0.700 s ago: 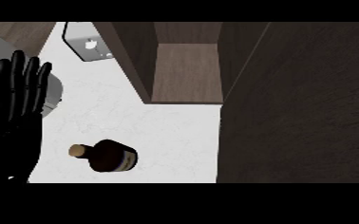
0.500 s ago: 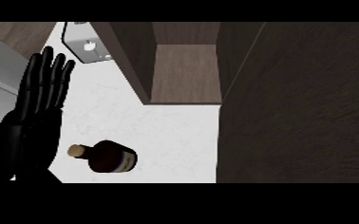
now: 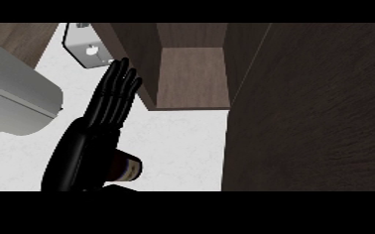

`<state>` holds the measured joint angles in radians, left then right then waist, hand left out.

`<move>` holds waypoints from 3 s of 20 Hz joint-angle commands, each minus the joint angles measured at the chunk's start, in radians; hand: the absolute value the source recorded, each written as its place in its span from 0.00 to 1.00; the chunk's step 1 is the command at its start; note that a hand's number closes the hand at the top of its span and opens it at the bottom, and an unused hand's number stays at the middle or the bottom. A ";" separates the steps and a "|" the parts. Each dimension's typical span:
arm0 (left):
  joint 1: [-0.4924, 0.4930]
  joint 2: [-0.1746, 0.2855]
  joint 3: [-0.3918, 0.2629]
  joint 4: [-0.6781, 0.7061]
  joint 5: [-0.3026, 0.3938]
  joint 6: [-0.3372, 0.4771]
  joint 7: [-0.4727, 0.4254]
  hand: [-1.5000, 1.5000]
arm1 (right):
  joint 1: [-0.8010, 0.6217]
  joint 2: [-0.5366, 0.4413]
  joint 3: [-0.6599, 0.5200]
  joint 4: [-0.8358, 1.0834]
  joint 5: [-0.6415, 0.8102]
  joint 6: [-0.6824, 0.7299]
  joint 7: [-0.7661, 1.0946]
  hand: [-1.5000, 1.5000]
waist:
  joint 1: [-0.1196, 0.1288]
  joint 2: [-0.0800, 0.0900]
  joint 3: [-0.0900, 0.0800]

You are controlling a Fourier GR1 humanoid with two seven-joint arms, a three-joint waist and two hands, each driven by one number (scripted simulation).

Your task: Pick up the wine, place it into the cabinet and close the cabinet

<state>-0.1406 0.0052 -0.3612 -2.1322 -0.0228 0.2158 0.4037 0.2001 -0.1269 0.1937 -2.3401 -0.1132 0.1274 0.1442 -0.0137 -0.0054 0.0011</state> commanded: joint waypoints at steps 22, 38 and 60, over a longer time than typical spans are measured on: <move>-0.397 -0.005 -0.410 -0.205 -0.550 0.484 0.786 0.00 | 0.031 -0.016 0.160 -0.339 0.038 -0.099 0.313 0.00 | 0.013 -0.005 0.000; -0.332 -0.005 -0.402 -0.303 -0.729 0.387 0.900 0.00 | 0.028 -0.047 0.160 -0.385 0.032 -0.146 0.360 0.00 | 0.022 -0.008 -0.001; -0.110 0.151 -0.115 -0.427 -0.506 0.238 0.750 0.00 | 0.000 -0.059 0.197 -0.362 0.057 -0.182 0.361 0.00 | 0.015 -0.004 -0.003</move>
<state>-0.3333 0.1366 -0.4832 -2.3406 -0.6279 0.4871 1.1022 0.1628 -0.1782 0.3796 -2.5147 -0.0501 -0.0363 0.4279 -0.0016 -0.0087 -0.0015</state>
